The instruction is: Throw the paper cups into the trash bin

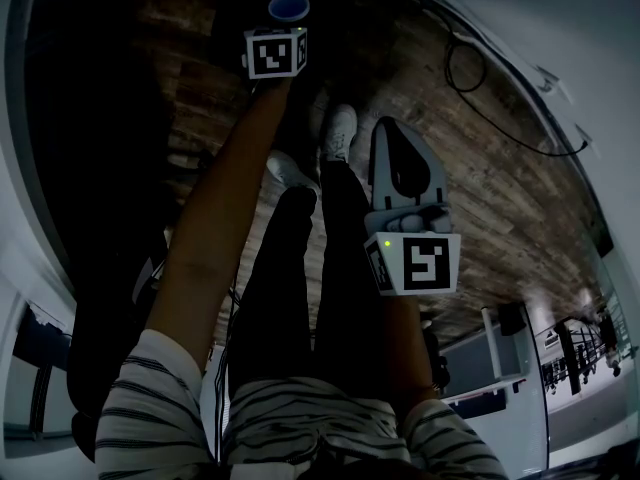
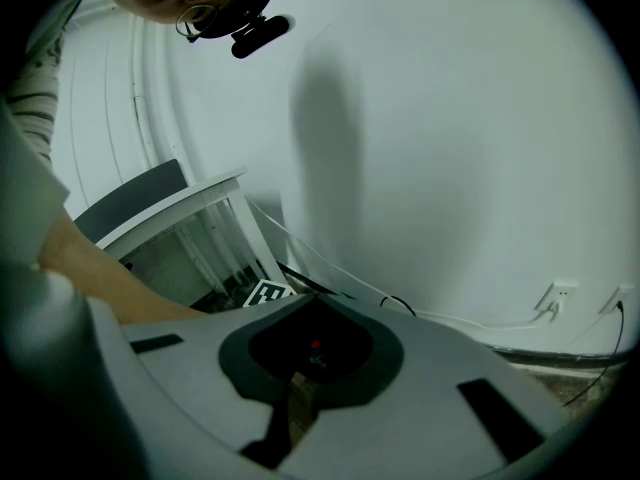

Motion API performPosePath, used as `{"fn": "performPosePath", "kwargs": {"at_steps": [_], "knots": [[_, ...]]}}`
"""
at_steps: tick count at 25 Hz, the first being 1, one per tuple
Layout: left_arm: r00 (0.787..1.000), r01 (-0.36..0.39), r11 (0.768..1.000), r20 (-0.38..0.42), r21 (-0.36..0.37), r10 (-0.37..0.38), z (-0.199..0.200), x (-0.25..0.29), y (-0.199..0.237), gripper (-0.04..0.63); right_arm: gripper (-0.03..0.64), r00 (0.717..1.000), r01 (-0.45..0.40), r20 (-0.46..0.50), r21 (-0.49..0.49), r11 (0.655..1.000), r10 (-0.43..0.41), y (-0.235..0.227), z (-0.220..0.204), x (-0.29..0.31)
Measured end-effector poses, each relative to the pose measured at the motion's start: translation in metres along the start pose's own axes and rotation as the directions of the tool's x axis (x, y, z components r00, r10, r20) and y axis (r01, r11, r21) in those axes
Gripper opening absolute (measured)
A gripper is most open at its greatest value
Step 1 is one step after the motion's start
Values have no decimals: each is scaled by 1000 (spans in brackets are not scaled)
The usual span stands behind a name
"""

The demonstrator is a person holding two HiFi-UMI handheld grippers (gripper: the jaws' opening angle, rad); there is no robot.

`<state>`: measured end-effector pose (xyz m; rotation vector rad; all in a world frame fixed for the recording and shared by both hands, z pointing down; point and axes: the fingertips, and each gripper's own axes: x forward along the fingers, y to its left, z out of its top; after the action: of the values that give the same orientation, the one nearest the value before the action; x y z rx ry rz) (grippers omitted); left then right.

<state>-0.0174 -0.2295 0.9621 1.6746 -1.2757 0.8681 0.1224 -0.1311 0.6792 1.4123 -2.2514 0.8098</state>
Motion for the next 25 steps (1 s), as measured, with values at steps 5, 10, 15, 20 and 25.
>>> {"fn": "performPosePath", "kwargs": {"at_steps": [5,10,15,20,25], "knots": [[1000,7,1000,-12,-4,-7,0,5,1,288,9,1000,2,4,2,1000,-2,-1,1,3],[1000,4,1000,-20,-12,-5,2,10,2,288,9,1000,0,9,11,1000,0,-5,1,5],[1000,2,1000,-25,-24,-2,-1,10,4,288,9,1000,2,-5,4,1000,-2,-5,-2,6],[1000,-3,999,-24,-36,2,-4,6,5,288,9,1000,-6,8,9,1000,5,-3,2,5],[1000,0,999,-20,-41,-1,-6,1,3,287,9,1000,-7,4,-2,1000,7,-1,2,3]]}}
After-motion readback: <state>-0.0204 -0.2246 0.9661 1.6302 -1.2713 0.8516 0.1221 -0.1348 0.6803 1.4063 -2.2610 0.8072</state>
